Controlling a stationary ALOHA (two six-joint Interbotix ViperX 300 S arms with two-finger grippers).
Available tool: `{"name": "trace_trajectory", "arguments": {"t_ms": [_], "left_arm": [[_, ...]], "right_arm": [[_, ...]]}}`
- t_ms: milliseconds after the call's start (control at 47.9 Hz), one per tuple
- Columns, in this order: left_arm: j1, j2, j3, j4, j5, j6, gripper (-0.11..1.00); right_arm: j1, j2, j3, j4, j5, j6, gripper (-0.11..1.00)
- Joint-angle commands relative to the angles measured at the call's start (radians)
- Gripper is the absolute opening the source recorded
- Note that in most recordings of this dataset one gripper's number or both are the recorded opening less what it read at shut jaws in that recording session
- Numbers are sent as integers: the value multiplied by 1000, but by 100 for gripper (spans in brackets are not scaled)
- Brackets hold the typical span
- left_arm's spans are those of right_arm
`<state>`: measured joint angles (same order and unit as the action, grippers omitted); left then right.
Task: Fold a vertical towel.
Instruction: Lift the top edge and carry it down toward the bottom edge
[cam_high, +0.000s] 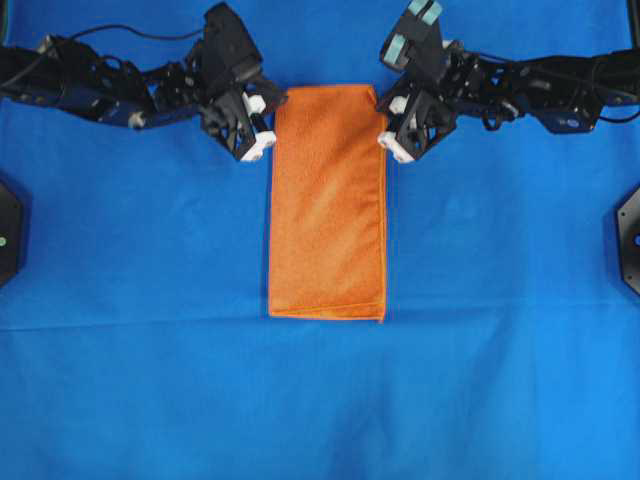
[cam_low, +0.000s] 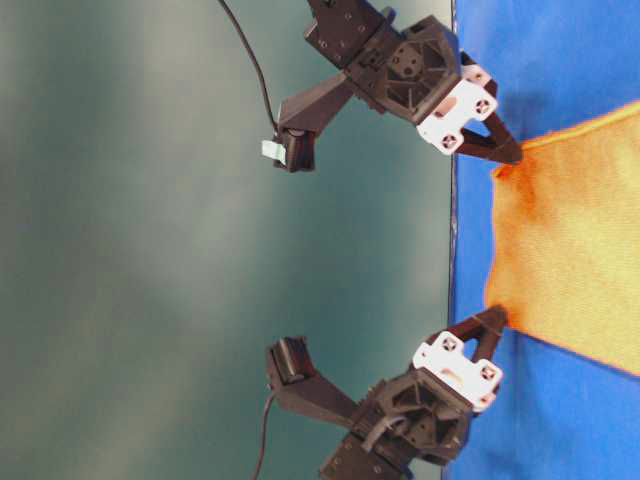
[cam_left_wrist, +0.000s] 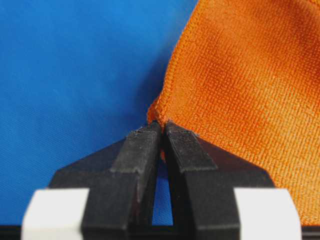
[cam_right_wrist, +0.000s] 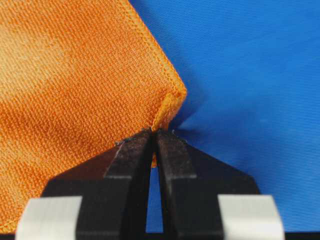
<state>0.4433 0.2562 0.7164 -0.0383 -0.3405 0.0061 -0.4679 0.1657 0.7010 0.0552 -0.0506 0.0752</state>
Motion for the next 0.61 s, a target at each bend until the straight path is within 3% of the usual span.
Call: {"name": "trace_trajectory", "arguments": {"t_ms": [0,230,585], "left_arm": [[21,-32,-35,2,14,11,3],[43,-35,-61,2,29,15,3],[37,-110,-49,2,80,17,3]], "right_arm": [[-18,-41,-25,2,-12,-2,4],[-60,-55,-44,-17,-8,-11,4],[-61,-109,-41,-20,-5,-11,4]]}}
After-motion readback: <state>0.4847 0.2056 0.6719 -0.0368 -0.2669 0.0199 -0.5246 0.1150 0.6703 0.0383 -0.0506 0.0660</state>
